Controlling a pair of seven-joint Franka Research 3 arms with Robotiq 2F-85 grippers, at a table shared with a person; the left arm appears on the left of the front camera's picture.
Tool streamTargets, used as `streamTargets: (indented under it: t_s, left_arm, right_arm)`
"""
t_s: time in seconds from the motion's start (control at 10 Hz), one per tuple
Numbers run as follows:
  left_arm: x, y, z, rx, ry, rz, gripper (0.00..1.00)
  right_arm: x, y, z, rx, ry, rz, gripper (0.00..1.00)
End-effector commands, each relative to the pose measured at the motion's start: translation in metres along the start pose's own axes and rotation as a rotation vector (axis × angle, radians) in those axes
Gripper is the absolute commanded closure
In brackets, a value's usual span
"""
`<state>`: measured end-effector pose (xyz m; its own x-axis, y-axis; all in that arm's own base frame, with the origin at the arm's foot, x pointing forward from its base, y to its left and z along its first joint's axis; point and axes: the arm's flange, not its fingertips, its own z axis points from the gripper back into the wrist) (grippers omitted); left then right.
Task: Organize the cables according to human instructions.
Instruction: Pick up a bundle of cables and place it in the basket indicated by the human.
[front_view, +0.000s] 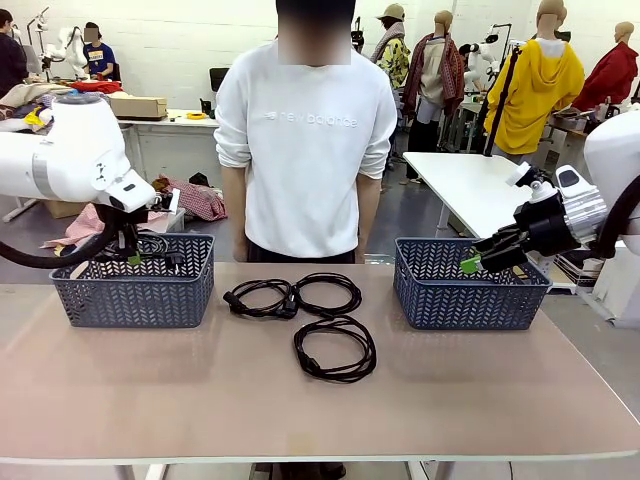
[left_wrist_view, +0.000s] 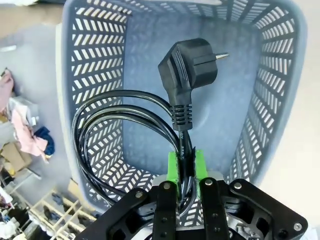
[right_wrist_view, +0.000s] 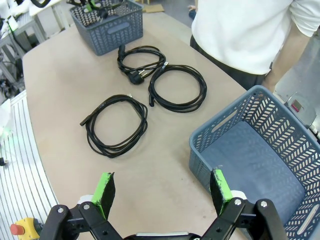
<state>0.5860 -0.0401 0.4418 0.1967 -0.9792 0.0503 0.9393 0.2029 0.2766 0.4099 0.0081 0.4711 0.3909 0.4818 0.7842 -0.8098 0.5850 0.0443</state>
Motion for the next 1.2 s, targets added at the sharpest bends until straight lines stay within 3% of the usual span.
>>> streamTargets:
  t_s: [0.0,0.1,0.2,0.3,0.4,0.5,0.6,0.7,0.8,0.9,1.0,1.1]
  left_arm:
    - [-0.004,0.01,-0.003,0.027,0.001,-0.005,0.85]
    - [-0.005,0.011,-0.005,0.028,-0.002,-0.002,0.66]
    - [-0.006,0.011,-0.005,0.028,0.0,-0.001,0.66]
    - [-0.007,0.012,-0.004,0.019,-0.007,0.0,0.46]
    - [-0.007,0.011,-0.001,0.002,-0.016,-0.007,0.64]
    - [-0.006,0.011,0.004,0.0,-0.021,-0.007,0.27]
    - [-0.007,0.011,0.01,0.001,-0.024,-0.006,0.44]
    - [-0.007,0.012,0.016,-0.009,-0.023,-0.003,0.07]
    - [-0.009,0.013,0.023,-0.023,-0.021,-0.006,0.25]
    - [-0.009,0.012,0.028,-0.04,-0.03,-0.007,0.0]
    - [-0.01,0.012,0.032,-0.061,-0.047,-0.01,0.05]
    - [-0.009,0.011,0.034,-0.074,-0.041,-0.013,0.0]
  right_arm:
    - [0.002,-0.004,-0.003,0.004,-0.034,0.021,0.0]
    - [0.002,-0.004,-0.003,0.004,-0.034,0.021,0.0]
    - [0.002,-0.004,-0.003,0.004,-0.034,0.021,0.0]
    - [0.002,-0.004,-0.003,0.004,-0.034,0.021,0.0]
    - [0.002,-0.004,-0.003,0.004,-0.034,0.021,0.0]
    - [0.002,-0.004,-0.003,0.004,-0.034,0.021,0.0]
    - [0.002,-0.004,-0.003,0.004,-0.034,0.021,0.0]
    - [0.002,-0.004,-0.003,0.004,-0.034,0.021,0.0]
    - [0.002,-0.004,-0.003,0.004,-0.034,0.021,0.0]
    - [0.002,-0.004,-0.003,0.004,-0.034,0.021,0.0]
    - [0.002,-0.004,-0.003,0.004,-0.034,0.021,0.0]
    - [0.002,-0.004,-0.003,0.004,-0.034,0.021,0.0]
